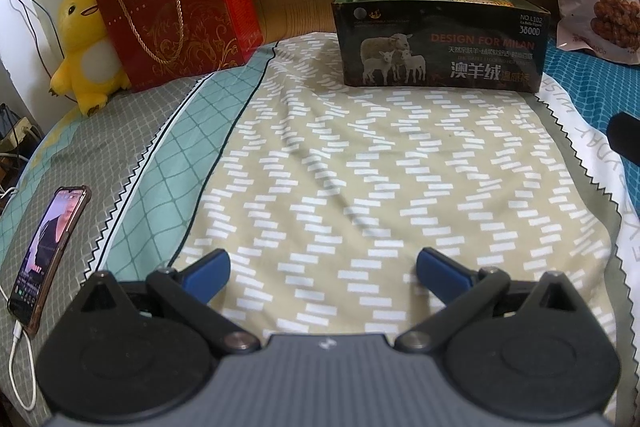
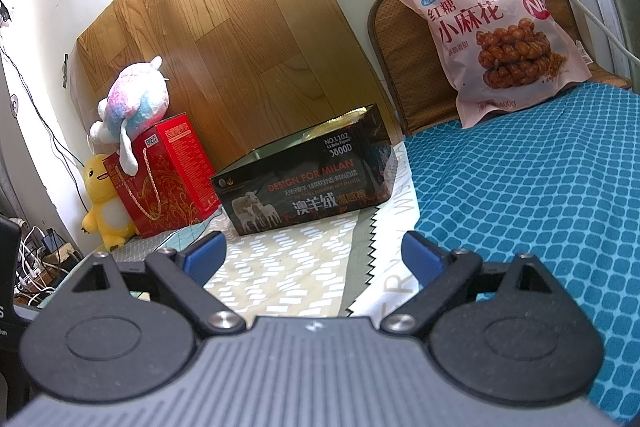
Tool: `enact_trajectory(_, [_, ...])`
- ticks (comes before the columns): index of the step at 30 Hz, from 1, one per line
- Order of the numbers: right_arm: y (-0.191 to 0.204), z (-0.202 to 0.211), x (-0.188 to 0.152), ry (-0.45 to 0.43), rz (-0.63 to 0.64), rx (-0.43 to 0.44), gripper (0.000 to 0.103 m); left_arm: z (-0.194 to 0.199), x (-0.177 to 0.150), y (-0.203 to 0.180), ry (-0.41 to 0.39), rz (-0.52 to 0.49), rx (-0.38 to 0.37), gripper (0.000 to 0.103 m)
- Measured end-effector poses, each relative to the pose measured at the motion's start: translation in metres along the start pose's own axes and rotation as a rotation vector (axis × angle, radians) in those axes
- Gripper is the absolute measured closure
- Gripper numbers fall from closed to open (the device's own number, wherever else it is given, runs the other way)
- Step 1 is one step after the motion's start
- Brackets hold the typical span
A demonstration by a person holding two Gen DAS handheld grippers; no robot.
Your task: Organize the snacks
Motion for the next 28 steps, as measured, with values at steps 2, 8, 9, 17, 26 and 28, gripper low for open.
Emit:
enact_trajectory(2, [0.0007,-0.0001,-0.0002,0.0,0.0,0.0,0.007,-0.0002,0.0001,-0.0004,0.0,0.001,0.0,0.0])
enact_trajectory(8, [0.001,-0.0003,-0.0005,-0.001,-0.001,-0.001,0.007,0.0,0.0001,-0.0004,-0.002,-0.004,0.002,0.0])
enact_trajectory(9, [0.0011,-0.0004,-0.0005,-0.001,-0.001,-0.001,0.007,0.0,0.0003,-0.0008,-0.002,-0.005,0.002,0.0])
enact_trajectory(17, [0.0008,0.0,-0.0003,-0.001,-0.002,-0.002,0.007,0.0001,0.0005,-0.0006,-0.002,-0.005,0.002,0.0])
enact_trajectory(26, [0.0018,-0.0003,-0.0012,-0.002,-0.002,-0.003,0.007,0.0007,0.0016,-0.0016,-0.015,-0.005,-0.004,0.0])
enact_trajectory(28, [0.0017,-0.0003,-0.0012,-0.001,-0.002,-0.003,0.007,0.0012,0.0021,-0.0017,-0.02,-0.008,-0.007,0.0])
Point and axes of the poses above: each gripper's, at about its wrist camera, not at the fingertips, and z roughly against the way its jaws point, y to its left, x to its top, the point moved 2 cm from there along -z, roughly the way its jaws point, and after that the axes turned 12 degrees about -y, right-handed, at the moved point
